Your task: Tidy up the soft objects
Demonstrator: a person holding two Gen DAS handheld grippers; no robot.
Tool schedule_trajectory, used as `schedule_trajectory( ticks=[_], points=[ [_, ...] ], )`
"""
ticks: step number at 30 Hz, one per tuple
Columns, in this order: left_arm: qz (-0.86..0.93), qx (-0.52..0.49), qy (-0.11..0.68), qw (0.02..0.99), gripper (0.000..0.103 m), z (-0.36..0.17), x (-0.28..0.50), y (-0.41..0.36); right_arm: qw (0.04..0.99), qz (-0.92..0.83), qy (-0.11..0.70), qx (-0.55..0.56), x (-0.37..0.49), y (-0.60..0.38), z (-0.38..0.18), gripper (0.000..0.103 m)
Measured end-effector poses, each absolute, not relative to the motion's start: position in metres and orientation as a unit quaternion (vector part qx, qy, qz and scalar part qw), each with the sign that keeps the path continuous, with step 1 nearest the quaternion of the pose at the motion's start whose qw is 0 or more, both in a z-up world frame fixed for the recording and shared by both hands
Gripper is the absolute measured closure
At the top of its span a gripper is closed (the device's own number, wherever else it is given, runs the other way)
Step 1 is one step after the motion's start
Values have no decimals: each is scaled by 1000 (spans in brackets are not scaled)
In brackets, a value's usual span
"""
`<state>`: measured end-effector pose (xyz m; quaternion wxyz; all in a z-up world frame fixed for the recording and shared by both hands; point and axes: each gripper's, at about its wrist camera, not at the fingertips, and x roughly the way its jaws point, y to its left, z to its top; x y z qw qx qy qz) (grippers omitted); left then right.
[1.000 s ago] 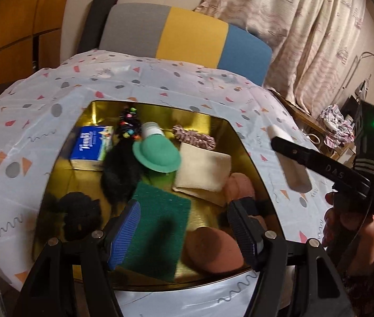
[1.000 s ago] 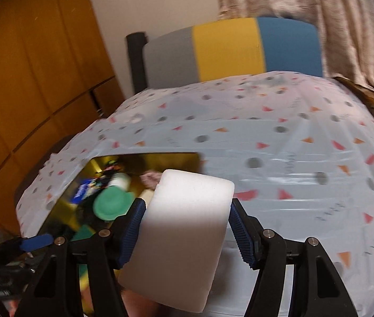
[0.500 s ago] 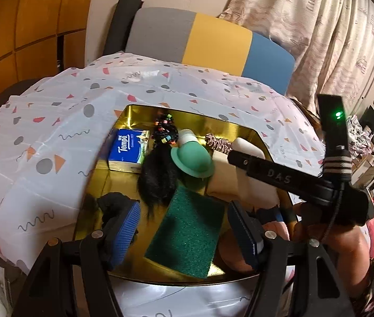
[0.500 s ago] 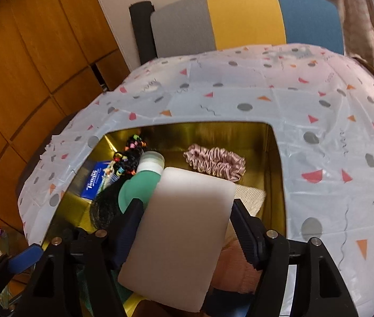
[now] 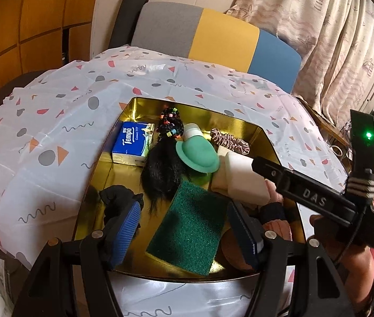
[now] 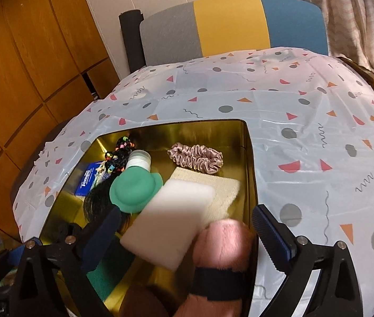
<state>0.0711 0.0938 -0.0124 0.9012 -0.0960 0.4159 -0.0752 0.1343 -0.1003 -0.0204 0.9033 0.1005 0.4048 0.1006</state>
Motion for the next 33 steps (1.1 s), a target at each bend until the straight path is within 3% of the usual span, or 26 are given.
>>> schedule_trajectory(
  ticks=[33],
  points=[
    [18, -45, 377, 925, 34, 17, 42, 109, 925, -24, 377, 47, 58, -86, 22, 0]
  ],
)
